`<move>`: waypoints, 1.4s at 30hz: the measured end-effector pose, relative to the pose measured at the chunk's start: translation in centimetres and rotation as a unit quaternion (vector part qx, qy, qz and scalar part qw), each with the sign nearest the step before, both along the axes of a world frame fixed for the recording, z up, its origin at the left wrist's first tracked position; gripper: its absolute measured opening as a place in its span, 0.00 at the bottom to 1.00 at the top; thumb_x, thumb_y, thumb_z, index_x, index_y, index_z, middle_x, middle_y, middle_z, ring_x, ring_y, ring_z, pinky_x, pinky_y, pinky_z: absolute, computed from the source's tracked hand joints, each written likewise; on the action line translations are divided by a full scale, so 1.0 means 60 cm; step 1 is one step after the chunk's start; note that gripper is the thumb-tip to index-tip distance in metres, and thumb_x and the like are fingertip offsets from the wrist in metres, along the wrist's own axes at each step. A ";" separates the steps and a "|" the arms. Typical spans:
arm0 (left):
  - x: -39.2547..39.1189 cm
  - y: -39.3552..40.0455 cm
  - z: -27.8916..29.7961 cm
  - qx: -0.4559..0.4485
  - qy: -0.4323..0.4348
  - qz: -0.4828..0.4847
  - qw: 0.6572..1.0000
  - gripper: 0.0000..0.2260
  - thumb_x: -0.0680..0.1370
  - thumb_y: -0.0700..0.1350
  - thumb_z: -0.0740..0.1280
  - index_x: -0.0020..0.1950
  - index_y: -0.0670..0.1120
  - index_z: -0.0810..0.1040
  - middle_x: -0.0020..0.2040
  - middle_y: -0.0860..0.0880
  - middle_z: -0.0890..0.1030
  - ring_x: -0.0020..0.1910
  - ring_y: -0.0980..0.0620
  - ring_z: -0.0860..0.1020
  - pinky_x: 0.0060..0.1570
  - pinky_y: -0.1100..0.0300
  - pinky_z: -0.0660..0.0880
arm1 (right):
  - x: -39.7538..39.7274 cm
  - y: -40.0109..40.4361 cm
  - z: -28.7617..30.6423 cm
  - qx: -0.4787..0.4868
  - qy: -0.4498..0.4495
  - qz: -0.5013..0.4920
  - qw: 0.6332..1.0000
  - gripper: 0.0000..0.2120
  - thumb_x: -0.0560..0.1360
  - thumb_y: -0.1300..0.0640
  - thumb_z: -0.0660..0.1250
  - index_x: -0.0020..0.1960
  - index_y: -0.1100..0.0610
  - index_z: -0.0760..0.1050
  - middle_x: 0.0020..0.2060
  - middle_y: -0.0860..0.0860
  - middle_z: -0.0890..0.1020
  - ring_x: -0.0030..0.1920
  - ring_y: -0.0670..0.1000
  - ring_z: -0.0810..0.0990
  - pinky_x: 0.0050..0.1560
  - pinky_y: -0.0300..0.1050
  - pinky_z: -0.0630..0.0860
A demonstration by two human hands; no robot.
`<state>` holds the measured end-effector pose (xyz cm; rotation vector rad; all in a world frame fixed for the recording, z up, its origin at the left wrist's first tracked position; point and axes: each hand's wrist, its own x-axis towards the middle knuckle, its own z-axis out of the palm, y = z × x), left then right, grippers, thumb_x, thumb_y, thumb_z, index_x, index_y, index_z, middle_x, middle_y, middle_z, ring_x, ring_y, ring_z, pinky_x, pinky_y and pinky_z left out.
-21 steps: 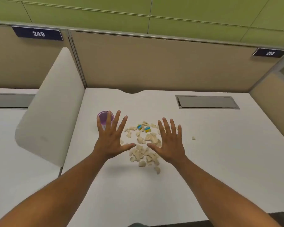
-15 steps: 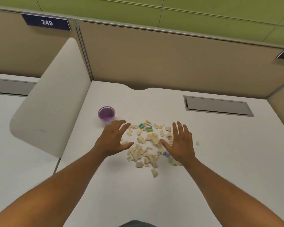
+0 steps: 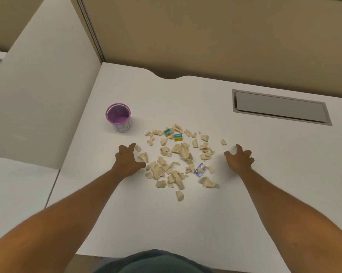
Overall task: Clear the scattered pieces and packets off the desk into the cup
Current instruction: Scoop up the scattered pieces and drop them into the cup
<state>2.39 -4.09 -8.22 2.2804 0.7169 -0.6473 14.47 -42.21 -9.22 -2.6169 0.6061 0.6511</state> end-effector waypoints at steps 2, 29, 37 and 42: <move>0.011 -0.012 -0.001 -0.027 -0.002 0.012 1.000 0.44 0.73 0.49 0.79 0.85 0.48 0.62 0.78 0.40 0.62 0.78 0.35 0.66 0.77 0.45 0.67 | 0.007 0.017 -0.008 0.021 -0.010 0.013 1.000 0.31 0.80 0.44 0.62 0.80 0.51 0.59 0.71 0.60 0.63 0.70 0.67 0.64 0.73 0.57 0.65; 0.062 -0.088 -0.034 0.026 -0.085 -0.242 0.966 0.23 0.80 0.39 0.72 0.75 0.46 0.80 0.66 0.43 0.78 0.64 0.41 0.79 0.62 0.53 0.76 | -0.094 0.248 -0.031 0.009 -0.107 0.405 0.908 0.21 0.78 0.66 0.63 0.68 0.53 0.77 0.59 0.54 0.77 0.58 0.56 0.77 0.48 0.48 0.77; 0.041 -0.063 -0.042 -0.080 -0.124 0.004 0.989 0.11 0.75 0.33 0.76 0.56 0.42 0.90 0.57 0.44 0.86 0.51 0.46 0.85 0.45 0.68 0.76 | -0.082 0.264 -0.009 0.132 -0.119 0.200 0.964 0.10 0.75 0.67 0.68 0.50 0.58 0.87 0.51 0.53 0.88 0.53 0.52 0.86 0.57 0.40 0.79; 0.043 -0.027 -0.012 -0.156 -0.128 0.162 0.966 0.10 0.73 0.34 0.78 0.52 0.44 0.91 0.47 0.49 0.86 0.40 0.61 0.80 0.35 0.79 0.73 | -0.068 0.294 0.022 0.214 -0.083 0.096 0.969 0.10 0.72 0.66 0.71 0.47 0.56 0.88 0.47 0.51 0.89 0.44 0.51 0.87 0.50 0.45 0.84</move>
